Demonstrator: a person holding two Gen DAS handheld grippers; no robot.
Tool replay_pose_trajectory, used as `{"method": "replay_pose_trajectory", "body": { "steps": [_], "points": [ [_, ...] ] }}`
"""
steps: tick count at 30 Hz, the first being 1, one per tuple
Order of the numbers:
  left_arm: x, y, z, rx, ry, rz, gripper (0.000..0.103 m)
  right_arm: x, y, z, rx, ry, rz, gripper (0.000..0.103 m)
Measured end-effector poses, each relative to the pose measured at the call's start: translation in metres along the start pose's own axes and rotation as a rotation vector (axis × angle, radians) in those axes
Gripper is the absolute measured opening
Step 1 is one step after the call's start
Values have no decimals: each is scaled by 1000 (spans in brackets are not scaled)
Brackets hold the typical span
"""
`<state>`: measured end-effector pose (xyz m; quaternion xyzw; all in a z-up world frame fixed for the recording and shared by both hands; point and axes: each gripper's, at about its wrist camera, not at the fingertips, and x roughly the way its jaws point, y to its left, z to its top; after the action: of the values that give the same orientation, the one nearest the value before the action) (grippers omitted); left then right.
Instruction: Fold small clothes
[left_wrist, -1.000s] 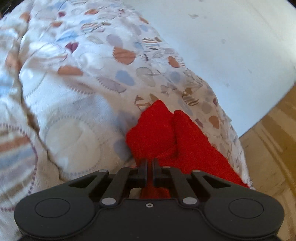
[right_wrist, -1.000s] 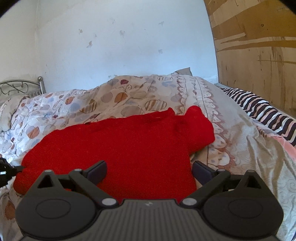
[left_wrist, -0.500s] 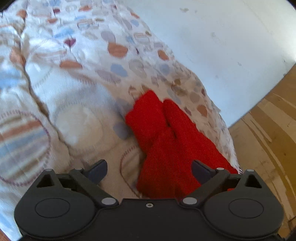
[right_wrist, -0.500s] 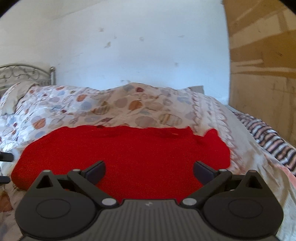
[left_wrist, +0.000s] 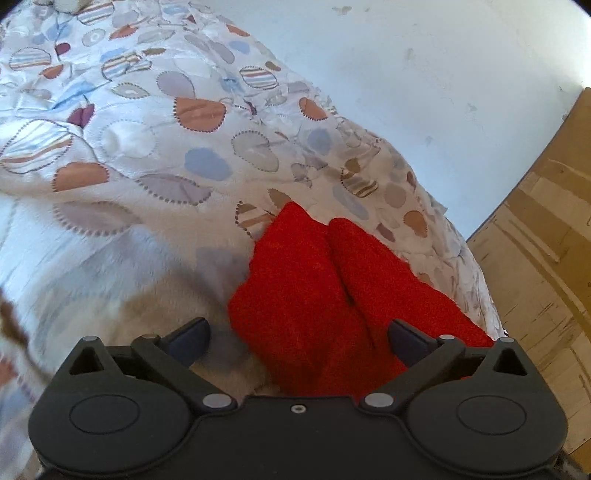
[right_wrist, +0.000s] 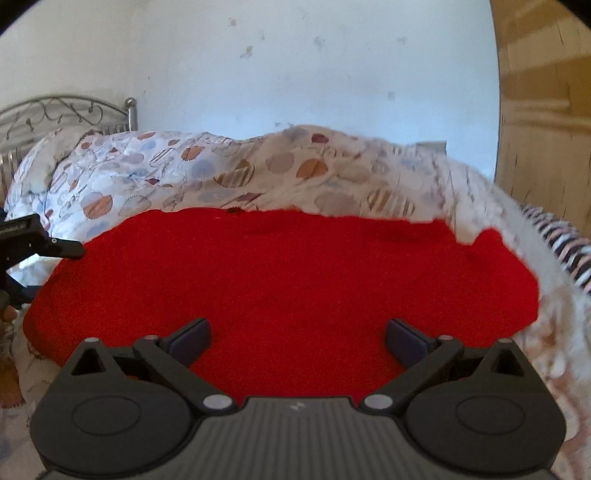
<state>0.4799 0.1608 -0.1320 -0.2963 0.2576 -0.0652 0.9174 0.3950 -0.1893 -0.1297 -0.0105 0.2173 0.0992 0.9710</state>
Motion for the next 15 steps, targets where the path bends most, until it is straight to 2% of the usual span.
{"method": "replay_pose_trajectory", "body": {
  "steps": [4, 11, 15],
  "points": [
    [2, 2, 2, -2, -10, -17, 97, -1, -3, -4, 4, -14, 4, 103],
    [2, -5, 0, 49, -5, 22, 91, -1, -1, -6, -3, -22, -2, 103],
    [1, -18, 1, 89, 4, 52, 73, -1, -2, -6, -3, -23, -3, 103]
  ]
}}
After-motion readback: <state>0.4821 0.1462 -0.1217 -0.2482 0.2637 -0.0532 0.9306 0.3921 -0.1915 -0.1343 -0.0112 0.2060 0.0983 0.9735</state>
